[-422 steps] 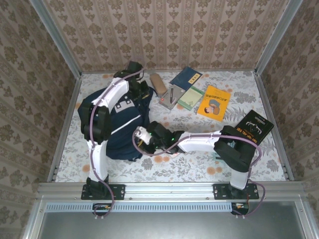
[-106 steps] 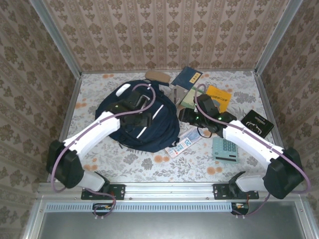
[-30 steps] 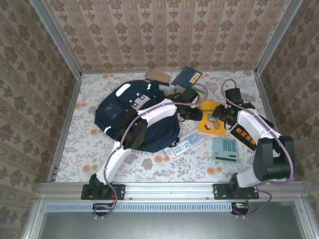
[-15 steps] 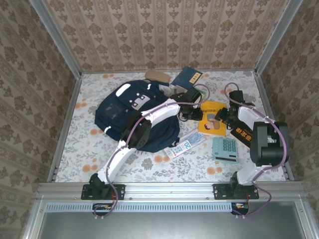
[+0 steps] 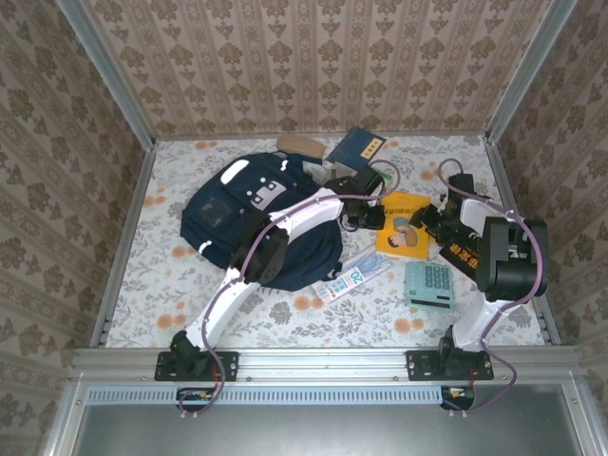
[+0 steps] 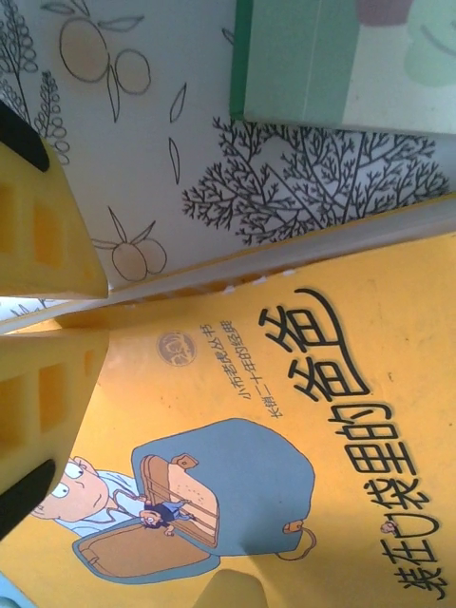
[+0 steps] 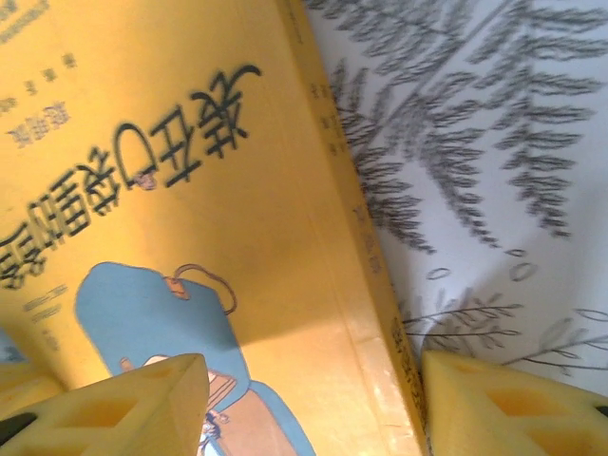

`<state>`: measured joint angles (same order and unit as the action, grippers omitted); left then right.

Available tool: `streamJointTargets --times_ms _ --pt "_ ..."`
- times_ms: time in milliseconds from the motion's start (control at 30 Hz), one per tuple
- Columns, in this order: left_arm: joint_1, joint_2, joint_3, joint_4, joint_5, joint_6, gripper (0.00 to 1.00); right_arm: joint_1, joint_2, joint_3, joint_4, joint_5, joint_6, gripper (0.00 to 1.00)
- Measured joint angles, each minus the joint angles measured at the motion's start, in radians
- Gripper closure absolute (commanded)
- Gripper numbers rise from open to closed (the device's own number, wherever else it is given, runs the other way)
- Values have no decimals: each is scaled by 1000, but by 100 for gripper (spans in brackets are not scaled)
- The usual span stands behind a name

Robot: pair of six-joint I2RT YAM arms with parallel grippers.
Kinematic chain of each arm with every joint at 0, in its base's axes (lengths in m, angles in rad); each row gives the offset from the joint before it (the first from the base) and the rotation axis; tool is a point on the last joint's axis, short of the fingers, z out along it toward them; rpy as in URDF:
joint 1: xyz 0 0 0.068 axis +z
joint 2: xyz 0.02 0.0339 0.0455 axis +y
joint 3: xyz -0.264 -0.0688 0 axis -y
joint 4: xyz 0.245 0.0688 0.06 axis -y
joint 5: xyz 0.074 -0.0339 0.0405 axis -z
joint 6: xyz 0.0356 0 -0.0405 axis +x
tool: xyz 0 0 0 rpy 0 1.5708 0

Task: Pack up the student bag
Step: Pick up the book from the middle-right of the table.

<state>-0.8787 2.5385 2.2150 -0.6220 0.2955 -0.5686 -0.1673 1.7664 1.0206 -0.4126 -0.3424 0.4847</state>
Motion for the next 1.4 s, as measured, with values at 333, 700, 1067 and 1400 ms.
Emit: streamJointTargets --times_ms 333,700,1067,1400 --pt "55 0 2 -11 15 5 84 -6 -49 -138 200 -259 61 46" --pt "51 0 2 -14 35 14 81 32 -77 -147 320 -390 94 78" --pt "64 -29 -47 -2 70 0 50 30 -189 -183 290 -324 91 100" --pt "155 -337 -307 143 139 -121 44 30 -402 -206 340 -369 141 100"
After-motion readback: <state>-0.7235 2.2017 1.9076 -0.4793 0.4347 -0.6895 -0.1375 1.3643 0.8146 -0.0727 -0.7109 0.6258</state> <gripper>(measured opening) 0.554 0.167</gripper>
